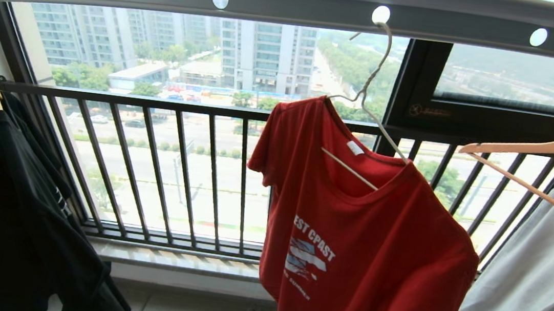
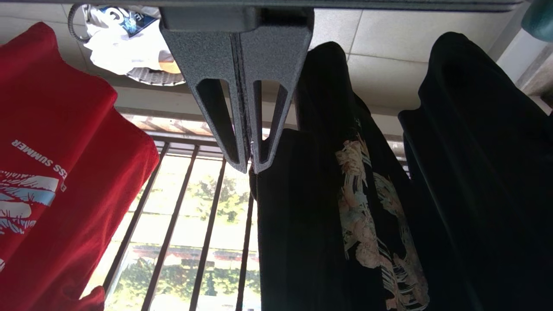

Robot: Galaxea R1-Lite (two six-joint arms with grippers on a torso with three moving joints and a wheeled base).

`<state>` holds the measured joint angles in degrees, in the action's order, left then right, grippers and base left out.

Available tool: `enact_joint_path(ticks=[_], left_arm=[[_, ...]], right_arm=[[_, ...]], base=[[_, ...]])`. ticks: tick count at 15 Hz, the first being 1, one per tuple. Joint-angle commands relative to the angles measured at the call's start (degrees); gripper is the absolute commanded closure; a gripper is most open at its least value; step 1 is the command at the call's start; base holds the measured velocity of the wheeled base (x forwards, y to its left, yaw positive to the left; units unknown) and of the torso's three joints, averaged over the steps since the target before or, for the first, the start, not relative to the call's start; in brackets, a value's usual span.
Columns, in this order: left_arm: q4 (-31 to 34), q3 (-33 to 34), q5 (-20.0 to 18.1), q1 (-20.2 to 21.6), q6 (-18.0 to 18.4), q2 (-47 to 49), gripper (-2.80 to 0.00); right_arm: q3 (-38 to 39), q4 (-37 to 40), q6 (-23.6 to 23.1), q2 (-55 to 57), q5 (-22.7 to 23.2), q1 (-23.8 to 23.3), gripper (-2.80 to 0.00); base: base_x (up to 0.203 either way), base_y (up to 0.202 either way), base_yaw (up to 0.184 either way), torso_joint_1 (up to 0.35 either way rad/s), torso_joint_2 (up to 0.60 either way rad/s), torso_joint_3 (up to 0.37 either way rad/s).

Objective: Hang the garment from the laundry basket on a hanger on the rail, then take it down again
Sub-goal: Take the clothes off the clothes rack

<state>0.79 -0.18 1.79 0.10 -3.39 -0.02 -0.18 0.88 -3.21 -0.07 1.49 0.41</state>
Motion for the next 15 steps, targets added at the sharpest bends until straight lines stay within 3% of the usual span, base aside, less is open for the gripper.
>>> enact_joint_path(ticks=[1,15], left_arm=[[0.0,0.0,0.1,0.1,0.0,0.1,0.0],[0.0,0.0,0.1,0.0,-0.1,0.1,0.0]], right_arm=[[0.0,0.0,0.0,0.1,0.0,0.0,0.0],[-0.1,0.0,0.6,0.1,0.5,0.0,0.0]], base=[[0.0,0.0,0.0,0.0,0.0,0.0],[0.0,0.0,0.0,0.0,0.0,0.0]])
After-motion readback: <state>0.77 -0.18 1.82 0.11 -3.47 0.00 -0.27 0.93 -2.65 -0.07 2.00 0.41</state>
